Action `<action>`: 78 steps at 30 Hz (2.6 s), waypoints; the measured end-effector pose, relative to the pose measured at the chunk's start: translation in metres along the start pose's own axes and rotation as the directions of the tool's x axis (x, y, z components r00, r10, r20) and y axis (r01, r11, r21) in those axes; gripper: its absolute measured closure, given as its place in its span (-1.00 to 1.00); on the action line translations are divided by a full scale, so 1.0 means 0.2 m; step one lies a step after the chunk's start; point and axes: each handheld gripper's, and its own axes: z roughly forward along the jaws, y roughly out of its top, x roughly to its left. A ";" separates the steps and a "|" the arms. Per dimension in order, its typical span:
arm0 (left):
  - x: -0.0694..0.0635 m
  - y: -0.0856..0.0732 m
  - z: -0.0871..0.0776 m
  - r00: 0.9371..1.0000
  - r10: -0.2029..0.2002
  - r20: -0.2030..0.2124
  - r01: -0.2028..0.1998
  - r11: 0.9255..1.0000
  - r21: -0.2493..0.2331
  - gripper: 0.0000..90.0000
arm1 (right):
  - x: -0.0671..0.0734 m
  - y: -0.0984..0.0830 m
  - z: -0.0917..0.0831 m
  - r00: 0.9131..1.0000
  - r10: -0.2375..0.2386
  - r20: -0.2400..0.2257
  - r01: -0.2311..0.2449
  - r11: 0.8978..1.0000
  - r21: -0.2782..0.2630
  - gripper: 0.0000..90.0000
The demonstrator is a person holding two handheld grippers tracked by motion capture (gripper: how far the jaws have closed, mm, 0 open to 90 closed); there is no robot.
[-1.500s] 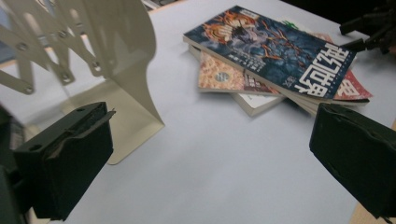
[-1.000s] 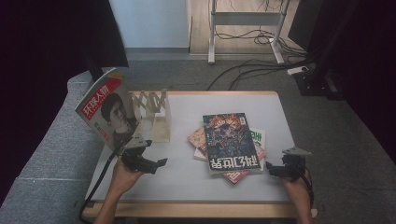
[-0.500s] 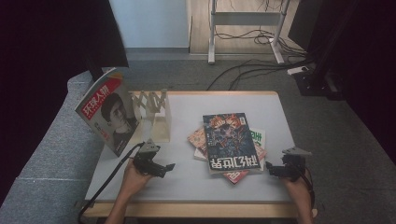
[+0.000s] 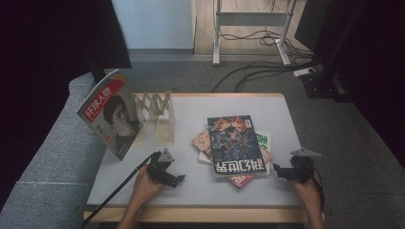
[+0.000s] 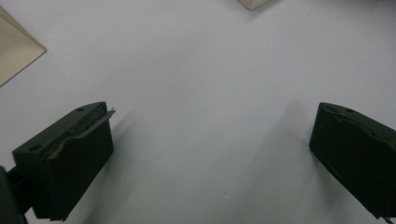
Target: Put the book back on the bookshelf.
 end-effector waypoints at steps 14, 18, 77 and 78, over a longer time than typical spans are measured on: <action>0.00 0.00 0.00 1.000 -0.005 -0.007 0.005 1.000 -0.002 -1.00 | 0.16 0.28 0.06 0.992 -0.086 -0.097 0.084 0.996 -0.027 -1.00; 0.00 0.00 0.00 1.000 -0.006 -0.006 0.006 1.000 -0.002 -1.00 | 0.20 0.35 0.12 0.987 -0.110 -0.114 0.108 0.994 -0.021 -1.00; -0.08 0.59 0.35 0.987 0.059 0.151 -0.060 0.998 -0.003 -1.00 | 0.46 0.41 0.34 0.956 -0.188 -0.227 0.192 0.981 -0.007 -1.00; -0.09 0.59 0.35 0.987 0.057 0.149 -0.058 0.998 -0.002 -1.00 | 0.46 0.41 0.34 0.955 -0.190 -0.227 0.194 0.981 -0.006 -1.00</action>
